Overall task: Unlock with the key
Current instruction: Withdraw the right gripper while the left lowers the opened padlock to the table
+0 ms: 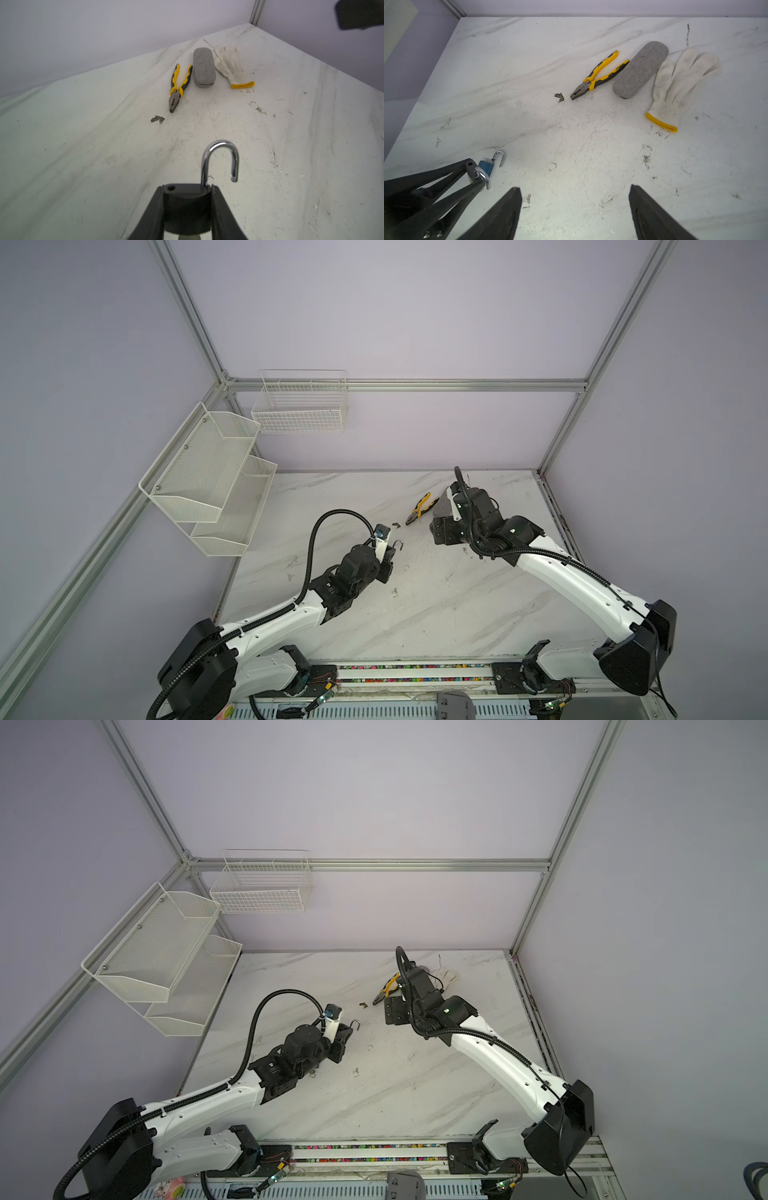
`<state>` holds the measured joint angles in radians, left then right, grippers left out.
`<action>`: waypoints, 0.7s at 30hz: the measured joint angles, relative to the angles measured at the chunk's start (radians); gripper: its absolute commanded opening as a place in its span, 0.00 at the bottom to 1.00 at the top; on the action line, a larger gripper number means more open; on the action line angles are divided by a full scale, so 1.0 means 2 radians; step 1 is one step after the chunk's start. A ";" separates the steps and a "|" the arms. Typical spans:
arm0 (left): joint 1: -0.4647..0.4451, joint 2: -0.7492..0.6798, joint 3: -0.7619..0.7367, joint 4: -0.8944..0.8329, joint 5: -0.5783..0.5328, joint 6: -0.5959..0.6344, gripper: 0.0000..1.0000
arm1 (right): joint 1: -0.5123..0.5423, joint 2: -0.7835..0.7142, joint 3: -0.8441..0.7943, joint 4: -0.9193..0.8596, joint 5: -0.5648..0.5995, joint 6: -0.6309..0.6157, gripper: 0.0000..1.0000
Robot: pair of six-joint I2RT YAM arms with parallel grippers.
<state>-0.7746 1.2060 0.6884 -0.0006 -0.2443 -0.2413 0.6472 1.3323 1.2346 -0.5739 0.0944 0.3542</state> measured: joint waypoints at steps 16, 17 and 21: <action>-0.009 0.250 0.202 -0.230 -0.029 -0.241 0.00 | -0.093 -0.017 -0.158 0.167 -0.106 0.068 0.85; -0.006 0.263 0.214 -0.238 -0.032 -0.246 0.00 | -0.095 -0.017 -0.160 0.171 -0.108 0.069 0.85; 0.006 0.301 0.247 -0.252 -0.036 -0.264 0.00 | -0.102 -0.019 -0.169 0.187 -0.119 0.070 0.85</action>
<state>-0.7635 1.8076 1.1831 -0.5037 -0.3161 -0.7692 0.4431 1.2942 0.8967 -0.1989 -0.1429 0.4942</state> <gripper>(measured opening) 0.299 0.846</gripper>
